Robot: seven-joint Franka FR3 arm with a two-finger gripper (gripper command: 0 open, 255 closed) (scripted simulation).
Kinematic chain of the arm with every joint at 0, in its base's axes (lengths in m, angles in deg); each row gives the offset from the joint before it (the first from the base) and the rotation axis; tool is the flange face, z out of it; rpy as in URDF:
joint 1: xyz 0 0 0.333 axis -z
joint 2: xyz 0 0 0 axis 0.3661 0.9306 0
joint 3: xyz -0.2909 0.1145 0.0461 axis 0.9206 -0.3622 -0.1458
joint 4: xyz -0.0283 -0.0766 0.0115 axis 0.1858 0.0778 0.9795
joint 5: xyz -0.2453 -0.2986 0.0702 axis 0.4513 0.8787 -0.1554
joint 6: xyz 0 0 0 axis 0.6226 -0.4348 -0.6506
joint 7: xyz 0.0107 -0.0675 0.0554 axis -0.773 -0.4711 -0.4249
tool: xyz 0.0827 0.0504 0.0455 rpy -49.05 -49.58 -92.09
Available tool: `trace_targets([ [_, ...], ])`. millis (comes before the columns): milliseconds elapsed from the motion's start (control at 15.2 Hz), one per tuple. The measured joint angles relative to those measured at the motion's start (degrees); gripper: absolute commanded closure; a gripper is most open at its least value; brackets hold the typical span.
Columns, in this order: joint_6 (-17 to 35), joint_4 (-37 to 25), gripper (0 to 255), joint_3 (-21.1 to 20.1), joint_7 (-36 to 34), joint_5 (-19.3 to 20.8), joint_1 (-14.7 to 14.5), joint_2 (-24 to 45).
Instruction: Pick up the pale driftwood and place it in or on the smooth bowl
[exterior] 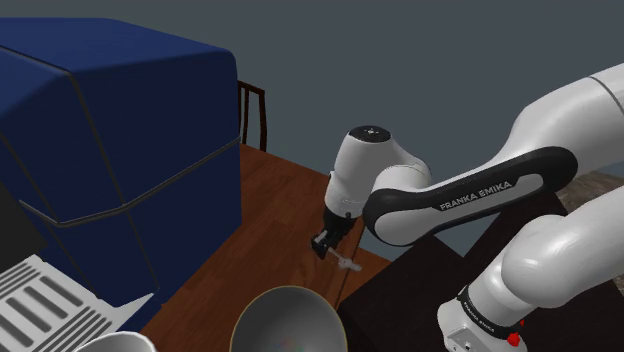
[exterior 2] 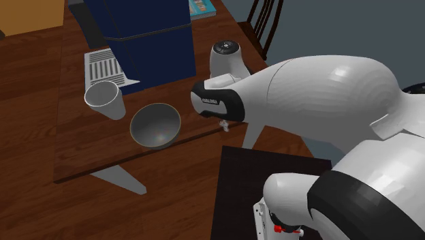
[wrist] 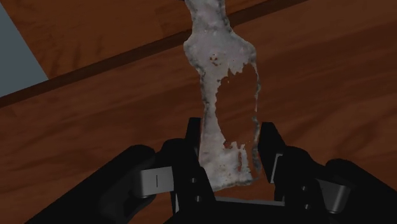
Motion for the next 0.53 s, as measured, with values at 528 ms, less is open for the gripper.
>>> trace_targets([
  [528, -4.2, -0.8, 255, 1.5, 1.1, -0.9, -0.6, -2.6],
])
